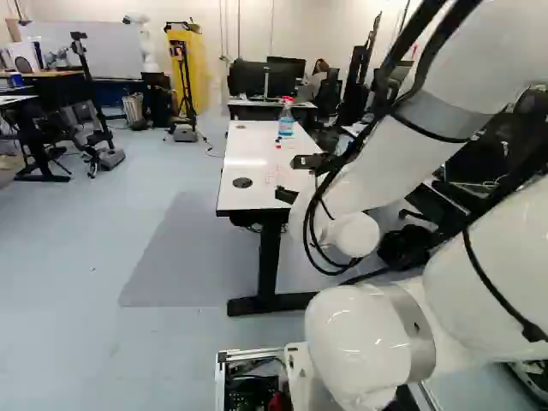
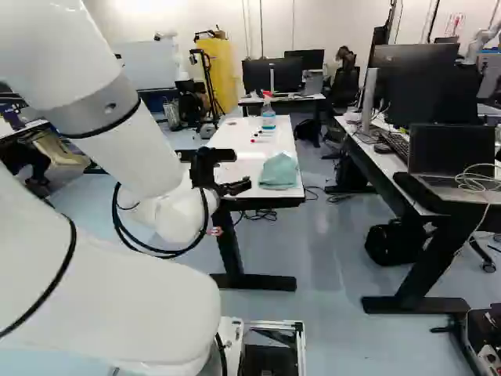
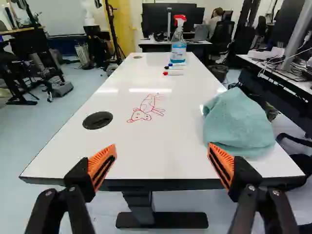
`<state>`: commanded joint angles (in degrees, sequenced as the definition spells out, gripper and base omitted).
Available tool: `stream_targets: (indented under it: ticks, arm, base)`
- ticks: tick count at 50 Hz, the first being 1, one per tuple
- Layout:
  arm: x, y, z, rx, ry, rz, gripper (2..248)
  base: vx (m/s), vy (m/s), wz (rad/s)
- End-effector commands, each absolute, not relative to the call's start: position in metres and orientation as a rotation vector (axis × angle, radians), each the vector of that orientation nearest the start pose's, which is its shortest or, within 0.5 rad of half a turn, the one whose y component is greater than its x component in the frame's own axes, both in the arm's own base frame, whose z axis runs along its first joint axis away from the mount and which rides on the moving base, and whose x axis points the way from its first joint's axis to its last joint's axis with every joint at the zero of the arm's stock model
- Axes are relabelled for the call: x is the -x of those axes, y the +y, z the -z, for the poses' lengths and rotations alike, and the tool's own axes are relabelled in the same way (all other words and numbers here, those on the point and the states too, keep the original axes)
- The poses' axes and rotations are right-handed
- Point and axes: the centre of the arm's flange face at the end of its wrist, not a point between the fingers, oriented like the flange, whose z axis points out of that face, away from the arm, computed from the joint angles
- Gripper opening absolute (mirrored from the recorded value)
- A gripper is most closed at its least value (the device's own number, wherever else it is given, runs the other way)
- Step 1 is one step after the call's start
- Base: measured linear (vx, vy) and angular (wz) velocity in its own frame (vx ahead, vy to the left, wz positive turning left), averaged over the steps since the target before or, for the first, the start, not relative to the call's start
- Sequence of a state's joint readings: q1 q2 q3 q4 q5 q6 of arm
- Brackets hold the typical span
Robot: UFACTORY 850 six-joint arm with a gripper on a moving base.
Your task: Clean the table with the green towel
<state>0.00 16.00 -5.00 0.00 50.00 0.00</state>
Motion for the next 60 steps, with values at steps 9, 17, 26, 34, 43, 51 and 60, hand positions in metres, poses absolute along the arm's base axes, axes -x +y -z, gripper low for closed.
stream_targets:
  ticks: [9,17,26,34,43,51,60]
  arm:
    - [-0.2703,0.0,-0.3656,2.558,0.0,1.824,247]
    - [-0.2703,0.0,-0.3656,2.558,0.0,1.824,247]
    - [-0.2703,0.0,-0.3656,2.558,0.0,1.824,247]
    - [-0.2703,0.0,-0.3656,2.558,0.0,1.824,247]
    - [-0.2703,0.0,-0.3656,2.558,0.0,1.824,247]
    - [-0.2703,0.0,-0.3656,2.558,0.0,1.824,247]
    - [-0.2742,-0.0011,-0.3662,2.561,0.005,1.823,247]
  base:
    - [0.0,0.0,0.0]
    - [0.0,0.0,0.0]
    - [0.0,0.0,0.0]
    - [0.0,0.0,0.0]
    - [0.0,0.0,0.0]
    - [0.0,0.0,0.0]
    - [0.0,0.0,0.0]
